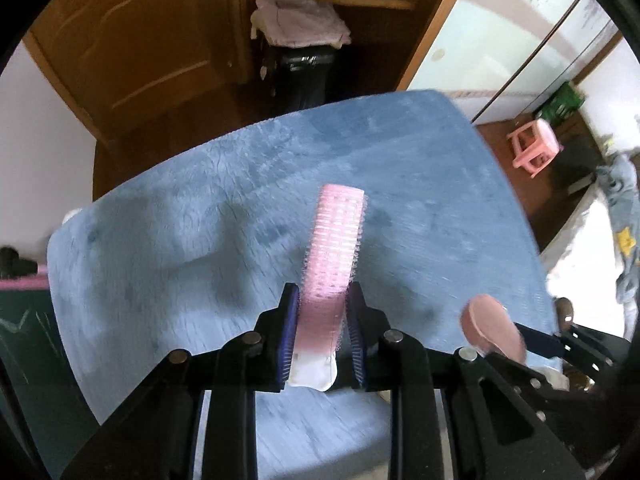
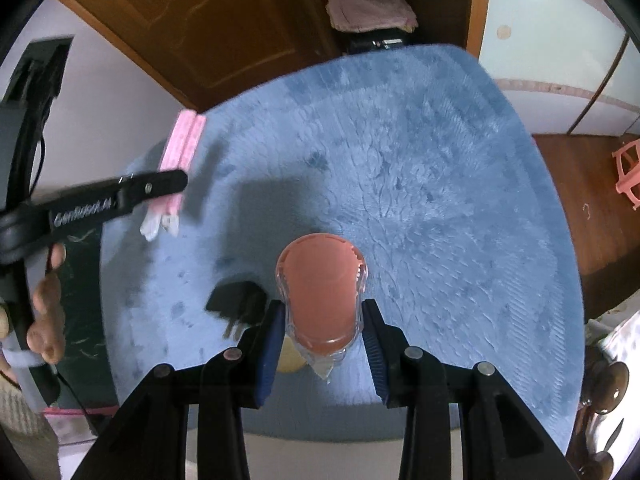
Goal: Organize rigid objects
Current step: 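Grasp the pink hair roller with the left tool while the right tool grasps the pink brush, then carry the pink roller and pink brush into the tray and release both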
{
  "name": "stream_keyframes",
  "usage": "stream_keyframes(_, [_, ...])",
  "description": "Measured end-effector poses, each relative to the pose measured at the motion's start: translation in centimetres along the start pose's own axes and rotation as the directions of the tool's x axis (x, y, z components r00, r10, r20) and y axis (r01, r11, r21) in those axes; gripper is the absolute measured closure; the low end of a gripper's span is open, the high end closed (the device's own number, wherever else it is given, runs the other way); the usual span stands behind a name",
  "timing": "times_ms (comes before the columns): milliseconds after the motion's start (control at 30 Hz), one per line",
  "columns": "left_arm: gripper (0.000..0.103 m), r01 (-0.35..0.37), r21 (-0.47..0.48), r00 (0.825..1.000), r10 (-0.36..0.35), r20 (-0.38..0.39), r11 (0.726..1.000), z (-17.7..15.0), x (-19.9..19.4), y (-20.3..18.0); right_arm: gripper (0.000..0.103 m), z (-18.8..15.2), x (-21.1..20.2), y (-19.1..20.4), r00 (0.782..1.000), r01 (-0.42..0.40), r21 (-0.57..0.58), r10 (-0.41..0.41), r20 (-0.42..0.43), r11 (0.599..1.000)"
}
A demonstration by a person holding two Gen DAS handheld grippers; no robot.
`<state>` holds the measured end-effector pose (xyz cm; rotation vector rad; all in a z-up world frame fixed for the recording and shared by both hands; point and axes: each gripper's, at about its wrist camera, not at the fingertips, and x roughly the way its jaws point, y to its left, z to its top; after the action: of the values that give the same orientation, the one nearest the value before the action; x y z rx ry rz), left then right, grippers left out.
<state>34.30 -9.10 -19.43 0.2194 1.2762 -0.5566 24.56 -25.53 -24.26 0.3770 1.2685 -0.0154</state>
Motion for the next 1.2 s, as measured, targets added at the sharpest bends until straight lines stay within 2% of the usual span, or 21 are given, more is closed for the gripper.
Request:
stream_keyframes(300, [0.078,0.035,-0.068,0.993,-0.027,0.112,0.997,-6.9,-8.6,-3.7,0.064,-3.8,-7.1,1.6,0.994,-0.06,-0.119,0.071,0.088,0.991])
stream_keyframes(633, [0.078,0.037,-0.138,0.986,-0.014,0.166,0.99,-14.4,-13.0,-7.6,0.064,-10.2,-12.3,1.8,0.989,-0.066,-0.235,0.095,0.116,0.97])
stream_keyframes(767, [0.078,0.034,-0.154,0.987,-0.009,0.163,0.988,-16.9,-13.2,-9.3,0.064,-12.5,-13.7,1.4,0.987,-0.061,-0.265,0.097,0.125,0.962])
stream_keyframes(933, [0.078,0.034,-0.164,0.992,-0.013,0.124,0.986,-19.7,-11.2,-11.6,0.064,-15.1,-14.2,-0.3,0.99,-0.055,-0.265,0.086,0.109,0.963])
stream_keyframes(1100, [0.078,0.071,-0.219,0.997,-0.062,0.048,0.973,-22.1,-7.8,-12.9,0.064,-18.2,-12.5,-2.7,0.998,-0.036,-0.249,0.05,0.048,0.968])
stream_keyframes(1200, [0.078,0.07,-0.232,0.998,-0.069,0.012,0.97,-23.4,-6.1,-13.8,0.064,-20.0,-11.0,-4.2,1.0,-0.019,-0.227,0.021,0.005,0.974])
